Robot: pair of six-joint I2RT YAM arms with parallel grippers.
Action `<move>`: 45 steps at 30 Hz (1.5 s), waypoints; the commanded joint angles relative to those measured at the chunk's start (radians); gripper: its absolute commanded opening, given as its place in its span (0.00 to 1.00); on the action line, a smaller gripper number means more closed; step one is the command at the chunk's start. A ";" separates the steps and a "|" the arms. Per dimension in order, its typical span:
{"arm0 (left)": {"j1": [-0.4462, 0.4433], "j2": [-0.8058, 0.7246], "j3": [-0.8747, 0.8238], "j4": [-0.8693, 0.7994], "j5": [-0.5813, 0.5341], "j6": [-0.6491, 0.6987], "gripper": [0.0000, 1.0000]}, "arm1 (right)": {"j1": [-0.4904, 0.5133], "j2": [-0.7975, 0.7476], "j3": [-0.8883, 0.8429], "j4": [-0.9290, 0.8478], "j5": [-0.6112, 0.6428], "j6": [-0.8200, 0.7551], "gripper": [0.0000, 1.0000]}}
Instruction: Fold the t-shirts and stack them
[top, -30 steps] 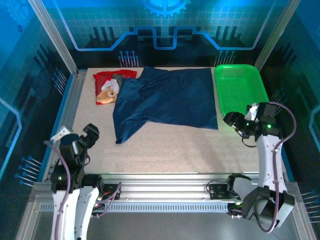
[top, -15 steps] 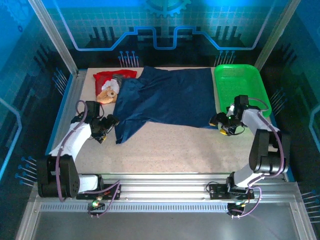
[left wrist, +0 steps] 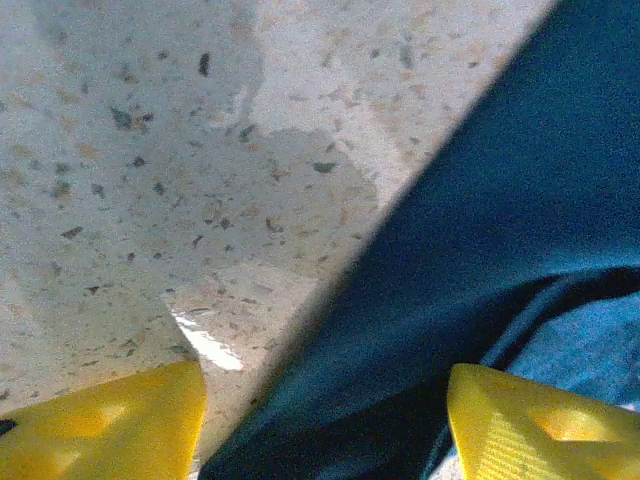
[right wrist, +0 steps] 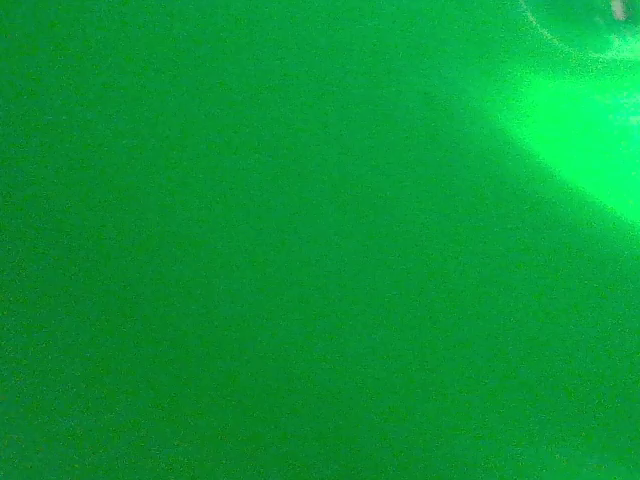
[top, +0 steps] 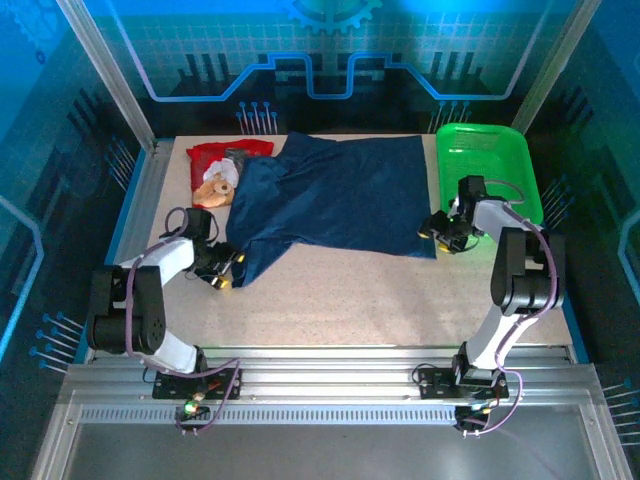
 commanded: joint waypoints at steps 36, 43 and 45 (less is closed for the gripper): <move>0.016 -0.007 -0.080 0.144 0.090 0.015 0.12 | 0.155 -0.067 -0.092 -0.016 0.198 0.142 0.62; 0.016 -0.183 -0.115 0.098 0.097 -0.043 0.32 | 0.144 -0.044 -0.094 -0.016 0.198 0.125 0.62; 0.014 -0.209 -0.121 0.104 0.117 -0.059 0.37 | 0.137 -0.034 -0.092 -0.011 0.192 0.120 0.62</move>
